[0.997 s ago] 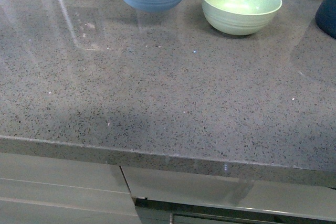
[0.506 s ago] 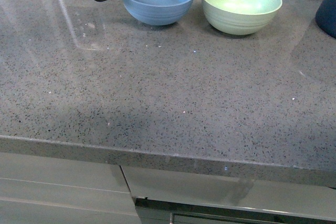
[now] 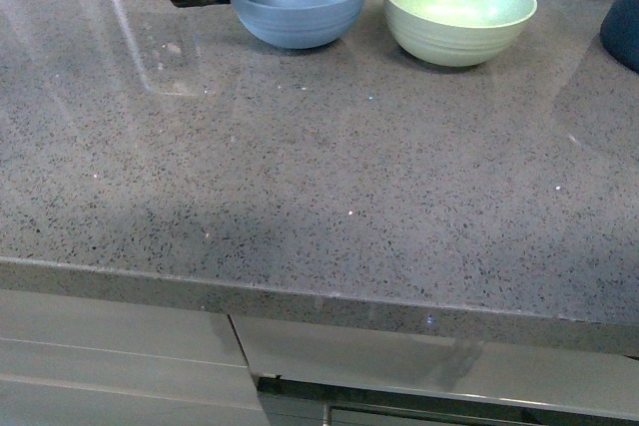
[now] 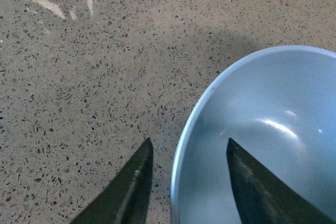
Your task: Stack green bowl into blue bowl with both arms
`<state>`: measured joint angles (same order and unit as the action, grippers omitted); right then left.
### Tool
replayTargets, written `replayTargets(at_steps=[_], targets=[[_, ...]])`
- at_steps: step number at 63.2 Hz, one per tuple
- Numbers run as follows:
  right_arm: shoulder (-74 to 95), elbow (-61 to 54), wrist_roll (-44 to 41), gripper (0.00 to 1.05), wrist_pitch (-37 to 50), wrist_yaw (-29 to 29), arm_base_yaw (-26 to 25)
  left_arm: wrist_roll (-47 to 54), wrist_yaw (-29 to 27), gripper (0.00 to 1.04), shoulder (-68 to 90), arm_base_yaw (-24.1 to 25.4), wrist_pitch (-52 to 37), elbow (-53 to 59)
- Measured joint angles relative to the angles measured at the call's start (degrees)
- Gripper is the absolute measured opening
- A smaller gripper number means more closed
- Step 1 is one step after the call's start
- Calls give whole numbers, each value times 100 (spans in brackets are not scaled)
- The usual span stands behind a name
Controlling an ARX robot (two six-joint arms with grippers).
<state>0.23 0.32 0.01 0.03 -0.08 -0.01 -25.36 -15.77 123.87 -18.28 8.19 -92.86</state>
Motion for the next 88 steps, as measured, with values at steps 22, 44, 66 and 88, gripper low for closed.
replayTargets(at_steps=[22,44,66,88], targets=[[0,0,0,95,0,0,0,0,0,98,0,-11,2,0],[0,0,0,95,0,0,0,13,0,98,0,-11,2,0],[0,0,0,95,0,0,0,649,-1185,98,-205,-66,-1283,671],[0,0,0,95,0,0,0,955,-1718,98,-1784,-195,-2192,2929]])
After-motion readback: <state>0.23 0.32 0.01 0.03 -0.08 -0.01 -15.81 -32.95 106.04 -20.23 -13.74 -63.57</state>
